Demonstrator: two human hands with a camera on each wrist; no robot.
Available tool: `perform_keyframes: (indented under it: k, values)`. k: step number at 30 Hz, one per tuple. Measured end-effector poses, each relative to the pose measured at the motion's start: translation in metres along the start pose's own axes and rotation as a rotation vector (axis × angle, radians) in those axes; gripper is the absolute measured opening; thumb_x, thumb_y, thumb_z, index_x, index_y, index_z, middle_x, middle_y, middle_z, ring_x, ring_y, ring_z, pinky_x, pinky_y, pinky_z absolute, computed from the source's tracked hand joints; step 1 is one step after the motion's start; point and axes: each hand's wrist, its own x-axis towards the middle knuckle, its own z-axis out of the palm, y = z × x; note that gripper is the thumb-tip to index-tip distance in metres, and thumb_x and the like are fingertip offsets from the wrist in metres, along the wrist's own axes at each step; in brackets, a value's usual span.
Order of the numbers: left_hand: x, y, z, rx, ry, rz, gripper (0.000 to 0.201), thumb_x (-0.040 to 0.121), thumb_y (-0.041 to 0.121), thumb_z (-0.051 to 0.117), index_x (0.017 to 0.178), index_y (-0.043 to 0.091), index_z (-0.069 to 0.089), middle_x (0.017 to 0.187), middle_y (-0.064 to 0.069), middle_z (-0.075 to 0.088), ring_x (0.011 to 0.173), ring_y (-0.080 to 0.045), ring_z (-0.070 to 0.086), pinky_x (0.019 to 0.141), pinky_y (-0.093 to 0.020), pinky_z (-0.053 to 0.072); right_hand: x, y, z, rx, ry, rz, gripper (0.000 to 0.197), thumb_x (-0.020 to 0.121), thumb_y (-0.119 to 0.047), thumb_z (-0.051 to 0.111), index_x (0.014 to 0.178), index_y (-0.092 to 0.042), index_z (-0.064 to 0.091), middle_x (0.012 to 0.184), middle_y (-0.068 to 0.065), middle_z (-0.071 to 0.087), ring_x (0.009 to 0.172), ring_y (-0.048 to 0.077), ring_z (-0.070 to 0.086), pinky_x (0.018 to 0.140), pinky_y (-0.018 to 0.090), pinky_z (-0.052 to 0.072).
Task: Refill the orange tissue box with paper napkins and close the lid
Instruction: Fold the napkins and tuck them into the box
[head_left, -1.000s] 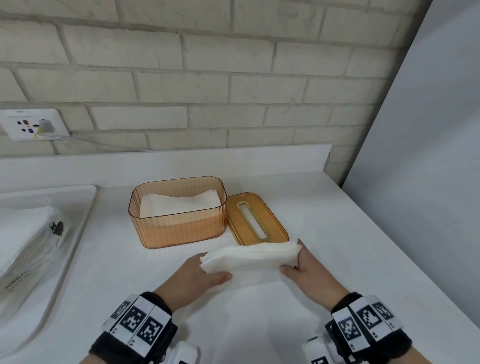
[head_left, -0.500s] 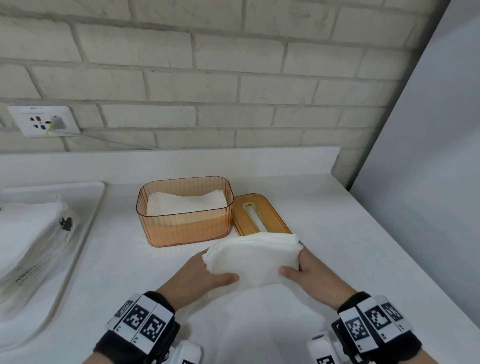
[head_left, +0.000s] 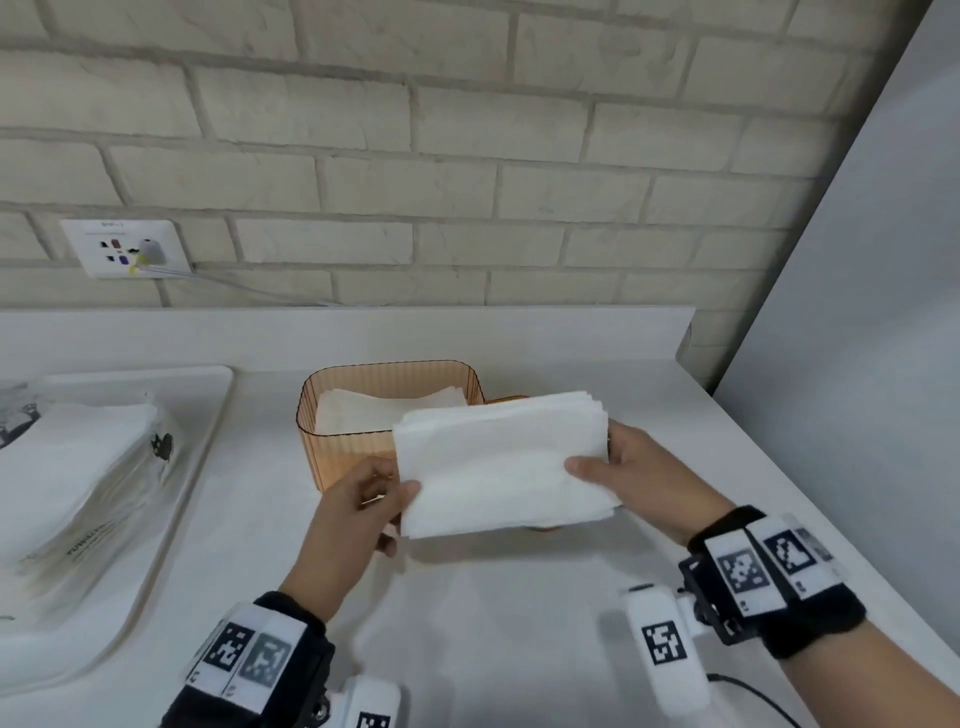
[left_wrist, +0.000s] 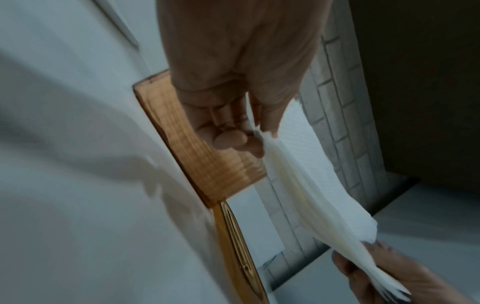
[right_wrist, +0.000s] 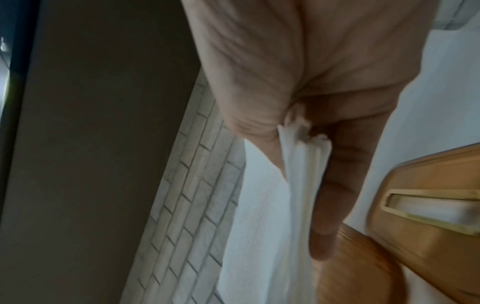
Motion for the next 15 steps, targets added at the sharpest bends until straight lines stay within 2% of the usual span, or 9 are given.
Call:
perform_keyframes:
  k: [2,4,5,6,8,9,11,13,15]
  values:
    - [0.000,-0.005,-0.014,0.083,0.072,0.010,0.010,0.090,0.001,0.059,0.082,0.008,0.060,0.067,-0.005,0.063,0.057,-0.018,0.055,0.045,-0.023,0.044,0.011,-0.012,-0.007,0.072,0.024,0.024,0.030,0.090,-0.006,0.056,0.112,-0.027,0.057,0.117,-0.001,0.066,0.106,0.018,0.063,0.094,0.041,0.050]
    - [-0.009,-0.013,-0.026,0.297,0.082,0.035,0.011,0.090,0.008,0.061,0.081,0.015,0.062,0.077,-0.003,0.066,0.068,-0.018,0.061,0.057,-0.022,0.048,0.024,-0.028,-0.012,0.202,0.046,0.066,0.027,0.091,-0.003,0.053,0.112,-0.018,0.057,0.111,0.002,0.067,0.093,0.019,0.068,0.083,0.036,0.057]
    - [-0.016,-0.015,-0.029,0.442,0.039,0.059,0.005,0.089,0.020,0.065,0.085,0.021,0.062,0.087,0.002,0.066,0.080,-0.016,0.063,0.067,-0.019,0.049,0.032,-0.036,-0.013,0.286,0.036,0.079,0.024,0.092,0.000,0.051,0.112,-0.013,0.056,0.106,0.005,0.067,0.084,0.019,0.071,0.076,0.030,0.059]
    - [-0.024,-0.015,-0.030,0.623,-0.046,0.064,0.017,0.084,0.040,0.067,0.094,0.027,0.062,0.102,0.008,0.063,0.094,-0.013,0.061,0.080,-0.020,0.049,0.040,-0.043,-0.012,0.359,0.020,0.089,0.023,0.092,0.002,0.049,0.112,-0.008,0.055,0.101,0.009,0.068,0.076,0.019,0.072,0.069,0.026,0.059]
    - [-0.037,-0.020,-0.030,0.978,-0.268,-0.031,0.077,0.065,0.083,0.049,0.127,0.037,0.049,0.138,0.013,0.040,0.128,-0.010,0.041,0.104,-0.030,0.039,0.059,-0.056,-0.003,0.437,-0.015,0.125,0.022,0.093,0.004,0.047,0.114,-0.001,0.052,0.095,0.016,0.067,0.068,0.021,0.072,0.062,0.022,0.059]
    - [-0.043,-0.026,-0.026,1.169,-0.313,-0.067,0.089,0.065,0.087,0.038,0.140,0.041,0.033,0.151,0.011,0.021,0.141,-0.013,0.023,0.112,-0.037,0.030,0.068,-0.061,0.005,0.446,-0.040,0.145,0.023,0.093,0.004,0.046,0.115,0.001,0.050,0.093,0.017,0.067,0.066,0.021,0.071,0.060,0.021,0.058]
    - [-0.057,-0.041,-0.018,1.271,-0.329,-0.092,0.077,0.078,0.083,0.027,0.146,0.047,0.017,0.159,0.008,-0.005,0.147,-0.014,0.002,0.114,-0.052,0.018,0.086,-0.067,0.024,0.430,-0.111,0.189,0.024,0.093,0.005,0.045,0.117,0.002,0.049,0.096,0.018,0.065,0.069,0.023,0.071,0.060,0.021,0.059]
    - [-0.070,-0.054,-0.021,1.361,-0.311,-0.032,0.075,0.076,0.087,0.012,0.139,0.051,0.029,0.159,0.007,0.009,0.145,-0.008,0.015,0.105,-0.064,0.026,0.102,-0.070,0.042,0.382,-0.178,0.237,0.026,0.094,0.005,0.044,0.119,0.002,0.048,0.100,0.018,0.063,0.071,0.026,0.070,0.057,0.023,0.058]
    - [-0.075,-0.075,-0.025,1.387,-0.199,0.082,0.067,0.078,0.083,0.015,0.126,0.049,0.044,0.143,0.012,0.048,0.137,-0.008,0.038,0.093,-0.062,0.037,0.118,-0.070,0.056,0.306,-0.216,0.280,0.026,0.094,0.006,0.044,0.119,0.004,0.047,0.102,0.019,0.061,0.073,0.028,0.069,0.053,0.025,0.057]
